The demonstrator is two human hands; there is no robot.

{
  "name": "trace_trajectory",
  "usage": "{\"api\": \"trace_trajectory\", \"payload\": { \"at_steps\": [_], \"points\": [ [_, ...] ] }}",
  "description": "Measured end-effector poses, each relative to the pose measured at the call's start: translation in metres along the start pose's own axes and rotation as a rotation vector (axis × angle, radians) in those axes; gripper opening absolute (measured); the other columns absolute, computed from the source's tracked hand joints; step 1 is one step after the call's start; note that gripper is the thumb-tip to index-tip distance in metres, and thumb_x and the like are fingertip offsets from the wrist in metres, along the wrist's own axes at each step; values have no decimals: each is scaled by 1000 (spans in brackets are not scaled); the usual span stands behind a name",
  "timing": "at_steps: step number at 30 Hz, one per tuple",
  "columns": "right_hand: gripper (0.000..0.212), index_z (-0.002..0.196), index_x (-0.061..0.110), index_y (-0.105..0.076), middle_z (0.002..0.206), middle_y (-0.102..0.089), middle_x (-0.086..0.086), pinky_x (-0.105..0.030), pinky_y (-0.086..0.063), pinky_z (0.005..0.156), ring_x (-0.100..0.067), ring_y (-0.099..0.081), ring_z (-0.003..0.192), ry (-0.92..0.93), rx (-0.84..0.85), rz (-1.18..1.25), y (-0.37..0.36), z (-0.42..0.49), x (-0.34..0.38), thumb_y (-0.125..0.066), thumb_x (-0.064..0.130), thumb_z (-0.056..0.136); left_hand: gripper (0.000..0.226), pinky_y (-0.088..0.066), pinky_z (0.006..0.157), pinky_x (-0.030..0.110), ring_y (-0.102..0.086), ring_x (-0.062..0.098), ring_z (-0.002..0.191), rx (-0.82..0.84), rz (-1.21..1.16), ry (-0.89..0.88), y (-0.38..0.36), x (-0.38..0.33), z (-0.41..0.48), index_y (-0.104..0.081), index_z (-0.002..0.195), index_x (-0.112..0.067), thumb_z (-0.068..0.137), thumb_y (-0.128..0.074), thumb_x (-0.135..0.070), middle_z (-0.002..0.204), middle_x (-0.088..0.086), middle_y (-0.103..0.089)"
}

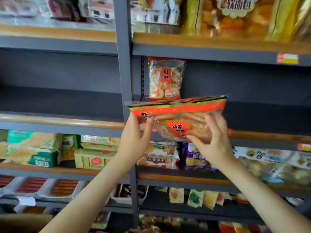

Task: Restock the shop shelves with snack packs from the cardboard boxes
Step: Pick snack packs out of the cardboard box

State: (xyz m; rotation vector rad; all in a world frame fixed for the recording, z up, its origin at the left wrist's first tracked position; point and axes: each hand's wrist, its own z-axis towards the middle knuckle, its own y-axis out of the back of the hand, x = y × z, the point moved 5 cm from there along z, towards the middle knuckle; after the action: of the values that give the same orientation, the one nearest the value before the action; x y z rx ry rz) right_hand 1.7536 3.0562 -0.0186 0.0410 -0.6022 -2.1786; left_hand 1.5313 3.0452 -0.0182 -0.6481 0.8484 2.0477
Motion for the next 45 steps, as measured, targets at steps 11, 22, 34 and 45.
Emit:
{"api": "trace_trajectory", "payload": {
  "at_steps": [11,22,34,45],
  "points": [
    [75,128,19,-36,136,-34,-17,-44,-44,94,-29,-45,119,137,89,-106,-40,80,-71,-83,5,71,34,-27,108,45,-44,28,128,-270,945,-768,-5,0,55,-55,120,-5,88,-51,-16,135,14,-51],
    [116,153,28,10,157,8,-18,-49,-14,115,-41,-3,143,-337,560,28,-169,124,-199,-79,26,77,31,-23,110,43,-59,32,117,-93,1497,-571,-47,33,120,-68,104,-5,78,-65,-22,123,17,-63],
    [126,148,38,19,157,26,-8,-44,-20,118,-25,4,148,-310,691,228,-227,142,-197,-81,15,75,33,-33,100,38,-66,27,91,-276,1465,-563,-44,30,119,-69,93,-5,90,-43,-25,104,14,-70],
    [110,144,30,28,149,37,-3,-51,27,107,-25,32,138,134,558,-465,-217,145,-130,-62,52,85,21,-33,95,38,-65,25,85,-128,1541,-603,-49,37,120,-71,90,-9,80,-67,-27,93,10,-70]
  ]
}}
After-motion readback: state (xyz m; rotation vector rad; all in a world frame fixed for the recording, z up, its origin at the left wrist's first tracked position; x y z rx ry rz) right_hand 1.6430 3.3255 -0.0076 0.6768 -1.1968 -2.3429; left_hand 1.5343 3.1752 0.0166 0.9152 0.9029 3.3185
